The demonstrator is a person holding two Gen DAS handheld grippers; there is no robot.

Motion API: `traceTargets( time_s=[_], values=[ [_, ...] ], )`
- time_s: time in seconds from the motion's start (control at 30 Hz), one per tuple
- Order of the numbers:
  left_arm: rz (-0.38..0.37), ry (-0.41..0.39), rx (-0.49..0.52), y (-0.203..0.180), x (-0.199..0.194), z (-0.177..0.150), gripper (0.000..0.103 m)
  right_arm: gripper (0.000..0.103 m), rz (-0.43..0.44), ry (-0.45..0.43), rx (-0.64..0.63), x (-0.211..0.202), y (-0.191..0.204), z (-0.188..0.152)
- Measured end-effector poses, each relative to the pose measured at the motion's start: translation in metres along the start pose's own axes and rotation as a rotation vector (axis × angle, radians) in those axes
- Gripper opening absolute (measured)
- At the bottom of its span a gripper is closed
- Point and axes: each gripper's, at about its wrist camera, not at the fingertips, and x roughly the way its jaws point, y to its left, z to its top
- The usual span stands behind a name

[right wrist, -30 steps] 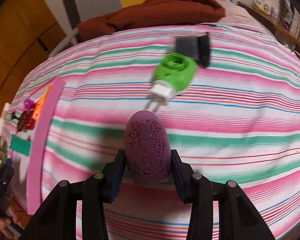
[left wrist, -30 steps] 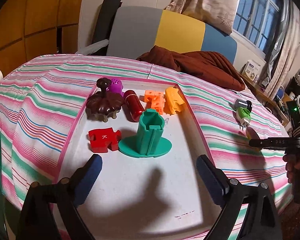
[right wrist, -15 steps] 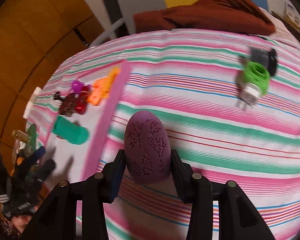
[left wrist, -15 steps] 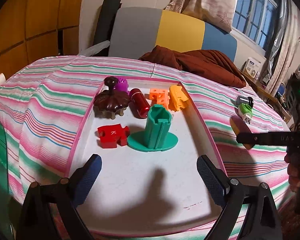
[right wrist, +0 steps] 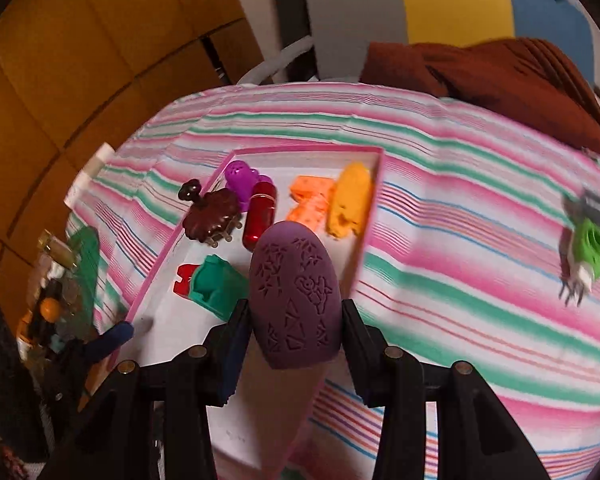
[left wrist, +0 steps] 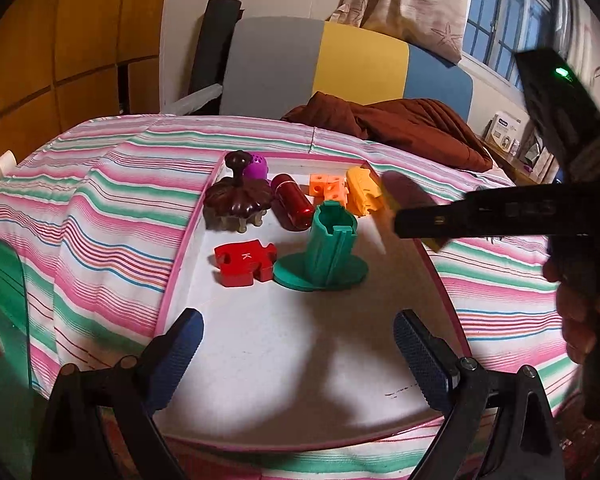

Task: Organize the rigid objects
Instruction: 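Carry the purple oval soap into the tray and open the right tool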

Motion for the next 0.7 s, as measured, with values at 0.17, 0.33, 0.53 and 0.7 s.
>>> traceTargets(
  time_s=[0.17,0.33,0.53,0.7],
  values=[
    [-0.001,-0.004,-0.008,0.005,-0.003,-0.001,0.097,0.044,-0.061,0.041,-0.035,0.019,0.011,0.005],
    [0.0,-0.004,-0.025,0.012,-0.004,-0.001,0.097,0.044,-0.122,0.048,-0.071,0.028,0.018,0.007],
    [-0.004,-0.011,-0.043,0.016,-0.007,-0.003,0.097,0.044,-0.198,0.044,-0.113,0.034,0.025,0.008],
    [-0.002,-0.013,-0.041,0.016,-0.009,-0.004,0.097,0.044,-0.248,0.032,-0.132,0.037,0.026,0.011]
  ],
)
